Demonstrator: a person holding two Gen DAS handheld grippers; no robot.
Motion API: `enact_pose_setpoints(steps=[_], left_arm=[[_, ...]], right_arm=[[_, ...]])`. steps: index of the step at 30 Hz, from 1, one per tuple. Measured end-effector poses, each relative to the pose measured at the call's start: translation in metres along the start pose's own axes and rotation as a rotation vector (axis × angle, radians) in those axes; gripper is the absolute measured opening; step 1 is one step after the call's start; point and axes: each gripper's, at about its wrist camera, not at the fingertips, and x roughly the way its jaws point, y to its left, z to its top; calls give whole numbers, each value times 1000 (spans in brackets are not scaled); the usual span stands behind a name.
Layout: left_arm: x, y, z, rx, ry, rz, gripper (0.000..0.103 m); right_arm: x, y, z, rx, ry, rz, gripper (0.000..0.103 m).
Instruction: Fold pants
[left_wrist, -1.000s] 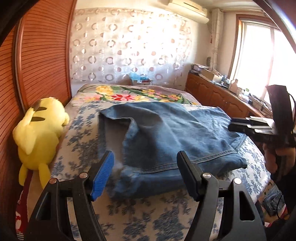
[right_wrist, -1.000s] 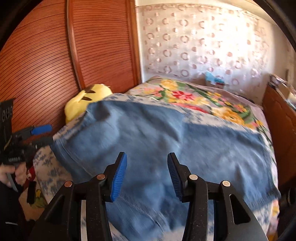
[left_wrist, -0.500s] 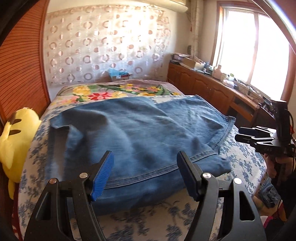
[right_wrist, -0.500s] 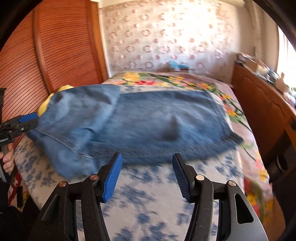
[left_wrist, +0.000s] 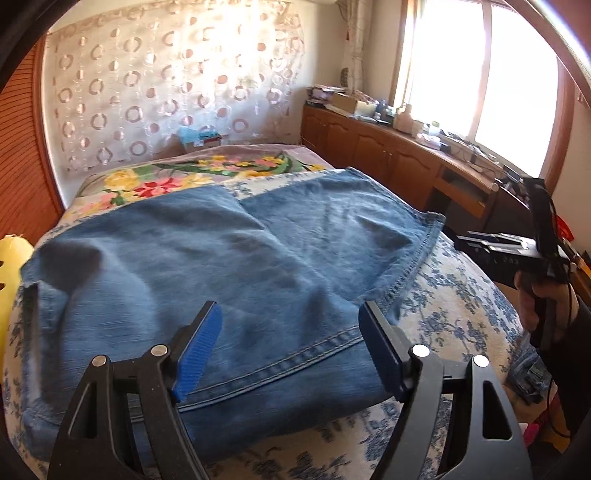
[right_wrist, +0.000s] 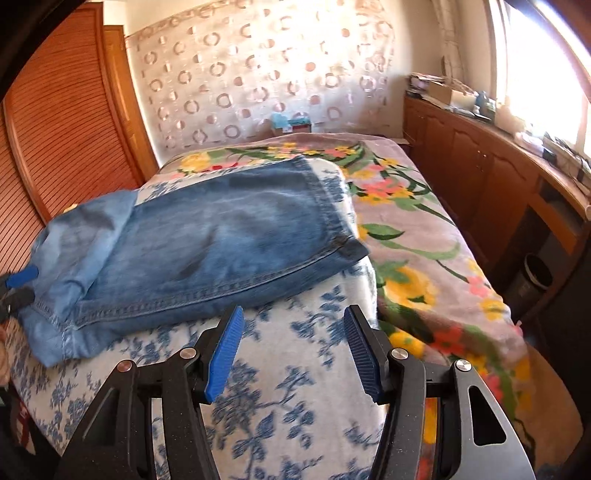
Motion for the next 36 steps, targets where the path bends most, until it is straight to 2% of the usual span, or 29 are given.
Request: enact_pose_setpoints(steps=[6,14,22,25,26,30,36], left_arm=[[8,-17,7,29,16,-26,80],[13,-41,25,84,0,-22,80],[22,-58,51,106,-8,-50,80],[27,-62,58,119,-5,-44,80],[30,-65,60,125,-5,-41,80],[33,-66,65,128,-4,-34,80],[35,-61,65,115,4,-26,80]], right_arm=[[9,-2,5,48,3,7,58],[31,-32,13,108,37,-7,58],[38,-36,20,153,70,-10,42],[35,-33,21,142,67,-14,25],[35,-33,22,138,63,-9,12],[30,-30,25,133,39,31,8],[15,-17,28,106,-2,92,7]])
